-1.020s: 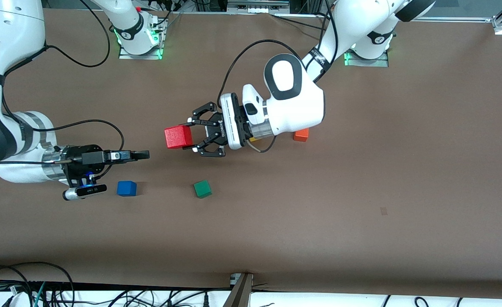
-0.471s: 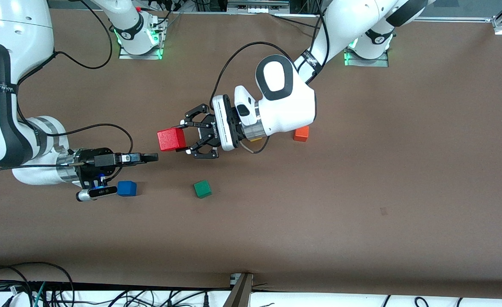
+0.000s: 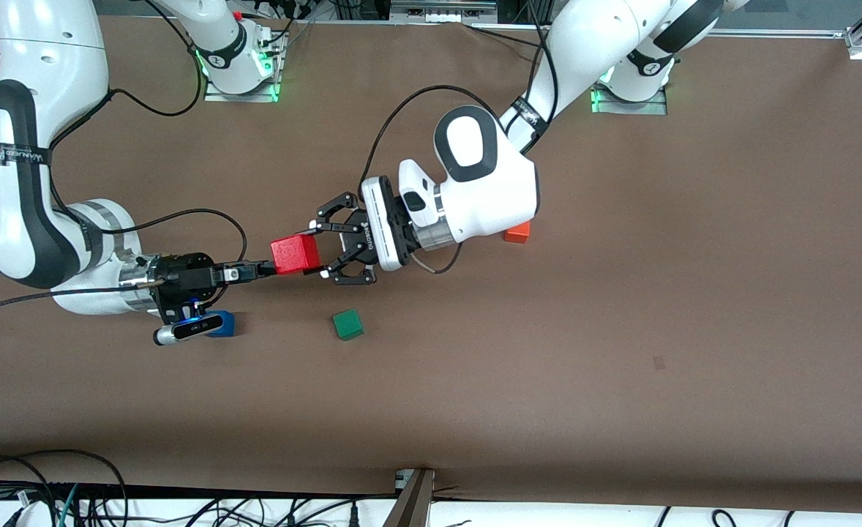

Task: Pass red block to right arm, stack on blue
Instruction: 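Carry the red cube toward the right gripper and rotate it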

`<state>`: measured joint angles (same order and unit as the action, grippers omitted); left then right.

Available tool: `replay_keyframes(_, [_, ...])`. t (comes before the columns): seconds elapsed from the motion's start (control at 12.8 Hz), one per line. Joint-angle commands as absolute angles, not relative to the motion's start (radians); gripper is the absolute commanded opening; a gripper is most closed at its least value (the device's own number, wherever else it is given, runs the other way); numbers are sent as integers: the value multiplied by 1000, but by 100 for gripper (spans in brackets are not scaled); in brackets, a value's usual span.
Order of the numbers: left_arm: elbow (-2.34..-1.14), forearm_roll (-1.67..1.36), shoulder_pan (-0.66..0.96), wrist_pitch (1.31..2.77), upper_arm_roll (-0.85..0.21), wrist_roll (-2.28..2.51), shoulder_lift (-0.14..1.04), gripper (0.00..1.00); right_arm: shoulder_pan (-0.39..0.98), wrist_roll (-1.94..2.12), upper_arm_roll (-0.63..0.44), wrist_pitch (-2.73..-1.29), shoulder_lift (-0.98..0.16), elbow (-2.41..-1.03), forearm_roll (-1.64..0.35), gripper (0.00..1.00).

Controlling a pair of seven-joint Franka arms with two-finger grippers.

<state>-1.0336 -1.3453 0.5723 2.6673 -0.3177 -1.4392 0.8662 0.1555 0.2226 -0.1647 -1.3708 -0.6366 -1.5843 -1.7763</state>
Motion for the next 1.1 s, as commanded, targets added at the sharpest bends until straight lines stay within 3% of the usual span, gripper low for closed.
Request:
replay_keyframes(0.0, [-943, -1370, 646, 2678, -235, -1385, 908, 0, 160, 181, -164, -1381, -623, -1605, -1813, 100])
replay_keyframes(0.31, [-942, -1370, 647, 2677, -226, -1381, 910, 0, 175, 181, -164, -1399, -623, -1605, -1818, 100])
replay_keyframes(0.47, [-940, -1370, 647, 2677, -225, -1381, 910, 0, 179, 181, -164, -1411, -623, -1605, -1818, 94])
replay_keyframes(0.78, [-942, -1371, 649, 2677, -227, -1381, 908, 0, 183, 184, -164, -1416, -623, -1605, -1818, 63])
replay_keyframes(1.02, [-942, -1371, 649, 2677, -225, -1370, 910, 0, 183, 186, -164, -1414, -624, -1605, -1818, 48])
